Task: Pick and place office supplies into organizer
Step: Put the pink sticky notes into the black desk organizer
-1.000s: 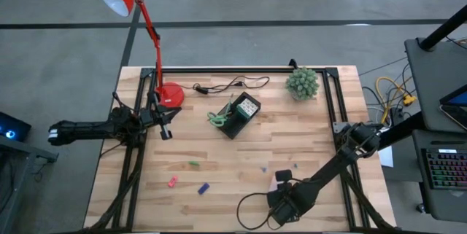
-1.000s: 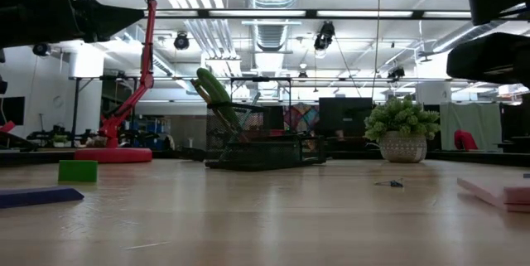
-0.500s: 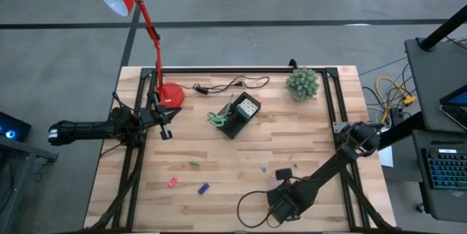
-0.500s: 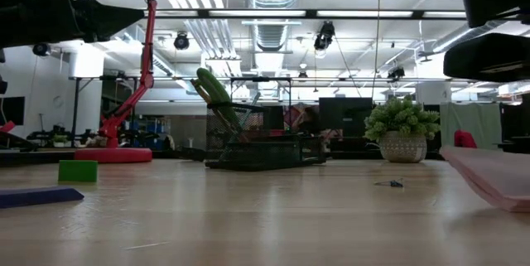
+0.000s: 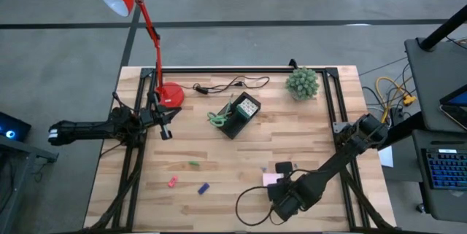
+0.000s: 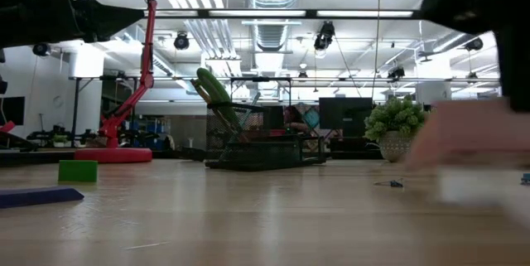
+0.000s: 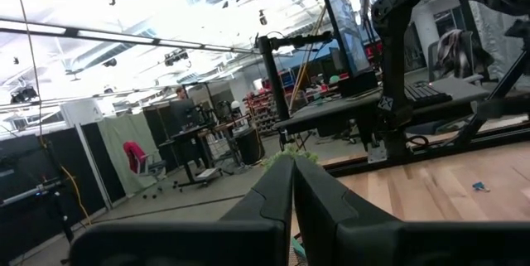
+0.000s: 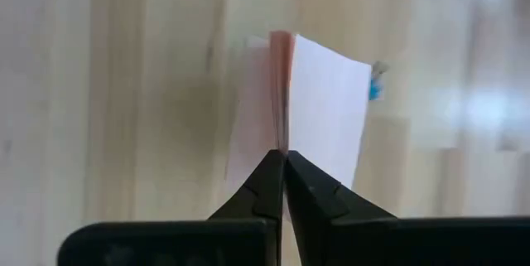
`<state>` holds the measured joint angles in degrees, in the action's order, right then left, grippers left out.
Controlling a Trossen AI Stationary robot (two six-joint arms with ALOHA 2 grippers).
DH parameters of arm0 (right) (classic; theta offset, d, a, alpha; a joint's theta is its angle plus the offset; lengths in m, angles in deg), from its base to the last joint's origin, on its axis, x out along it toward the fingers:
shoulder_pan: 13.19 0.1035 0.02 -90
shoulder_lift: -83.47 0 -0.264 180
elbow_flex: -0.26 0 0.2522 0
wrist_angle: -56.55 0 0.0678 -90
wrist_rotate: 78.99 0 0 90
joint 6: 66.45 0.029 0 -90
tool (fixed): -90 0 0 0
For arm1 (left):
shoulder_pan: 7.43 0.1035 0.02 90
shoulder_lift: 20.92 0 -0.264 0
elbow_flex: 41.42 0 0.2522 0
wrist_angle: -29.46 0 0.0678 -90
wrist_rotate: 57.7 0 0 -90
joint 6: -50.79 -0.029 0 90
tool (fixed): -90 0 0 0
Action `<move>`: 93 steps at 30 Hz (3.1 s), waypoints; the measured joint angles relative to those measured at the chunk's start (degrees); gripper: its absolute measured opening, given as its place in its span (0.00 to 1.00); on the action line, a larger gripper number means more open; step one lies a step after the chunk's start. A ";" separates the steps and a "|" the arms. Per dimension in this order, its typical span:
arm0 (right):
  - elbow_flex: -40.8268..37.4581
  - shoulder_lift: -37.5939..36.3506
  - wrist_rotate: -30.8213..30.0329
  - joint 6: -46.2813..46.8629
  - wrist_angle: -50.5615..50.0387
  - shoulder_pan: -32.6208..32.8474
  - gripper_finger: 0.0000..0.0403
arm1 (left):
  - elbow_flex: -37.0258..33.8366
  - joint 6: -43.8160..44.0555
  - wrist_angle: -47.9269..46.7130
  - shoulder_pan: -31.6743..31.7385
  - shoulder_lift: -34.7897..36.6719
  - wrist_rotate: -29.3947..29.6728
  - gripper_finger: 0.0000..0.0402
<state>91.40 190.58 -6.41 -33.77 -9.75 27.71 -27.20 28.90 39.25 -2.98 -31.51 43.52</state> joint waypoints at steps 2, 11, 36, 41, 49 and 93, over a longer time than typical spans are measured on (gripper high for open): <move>0.00 -0.79 -2.47 -0.64 -0.15 -0.18 0.02 | 0.00 0.00 0.00 -0.01 0.00 0.00 0.00; 0.04 -2.77 -13.21 -1.10 -1.27 -3.45 0.02 | 0.00 0.00 0.00 -0.01 0.00 0.00 0.00; 0.92 -2.92 -27.56 -11.36 2.43 -33.40 0.02 | 0.01 0.00 0.00 0.00 0.02 -0.02 0.00; 1.51 -3.03 -21.55 -17.00 8.30 -39.03 0.02 | 0.01 0.00 0.00 0.00 0.00 -0.02 0.00; 1.64 -3.03 -12.08 -20.97 13.65 -44.88 0.02 | 0.01 0.00 0.00 0.00 0.00 -0.02 0.00; -1.77 -3.01 2.37 -23.54 17.75 -52.70 0.02 | 0.00 0.00 0.00 -0.01 0.01 -0.01 0.00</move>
<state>89.63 187.57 -4.04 -57.32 7.99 -24.99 -27.19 28.90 39.25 -2.99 -31.50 43.52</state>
